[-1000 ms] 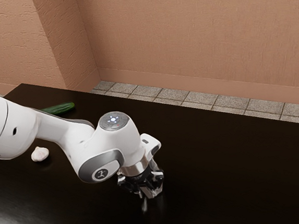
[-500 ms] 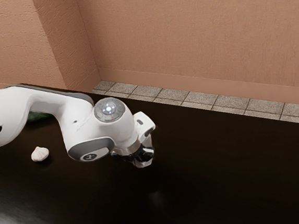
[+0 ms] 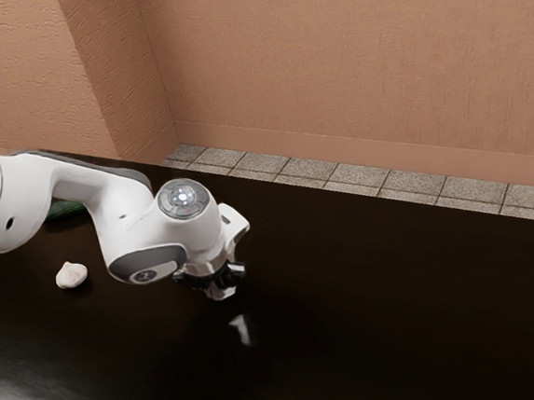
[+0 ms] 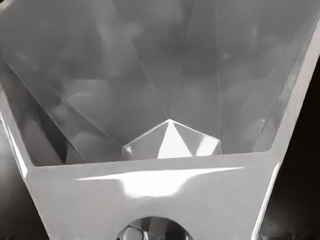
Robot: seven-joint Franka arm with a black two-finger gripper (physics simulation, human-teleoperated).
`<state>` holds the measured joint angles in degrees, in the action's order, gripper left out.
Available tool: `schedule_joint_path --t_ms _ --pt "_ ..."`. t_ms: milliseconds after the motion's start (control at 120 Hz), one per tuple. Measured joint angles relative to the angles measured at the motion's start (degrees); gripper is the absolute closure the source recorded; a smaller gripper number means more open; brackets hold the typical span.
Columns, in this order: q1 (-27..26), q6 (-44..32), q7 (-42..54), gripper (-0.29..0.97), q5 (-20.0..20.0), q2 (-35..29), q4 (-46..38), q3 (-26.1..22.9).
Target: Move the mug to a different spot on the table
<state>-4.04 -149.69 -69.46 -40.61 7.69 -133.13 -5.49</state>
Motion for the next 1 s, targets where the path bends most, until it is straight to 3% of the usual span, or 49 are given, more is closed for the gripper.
schedule_joint_path --t_ms 550,817,1000 --pt "-0.23 1.15 -2.66 0.75 -0.43 4.23 0.14 1.96" --pt "-0.25 0.71 -3.19 0.35 0.19 4.11 0.11 1.98" --pt "-0.41 0.56 -3.35 0.18 0.32 2.99 -0.9 1.98"
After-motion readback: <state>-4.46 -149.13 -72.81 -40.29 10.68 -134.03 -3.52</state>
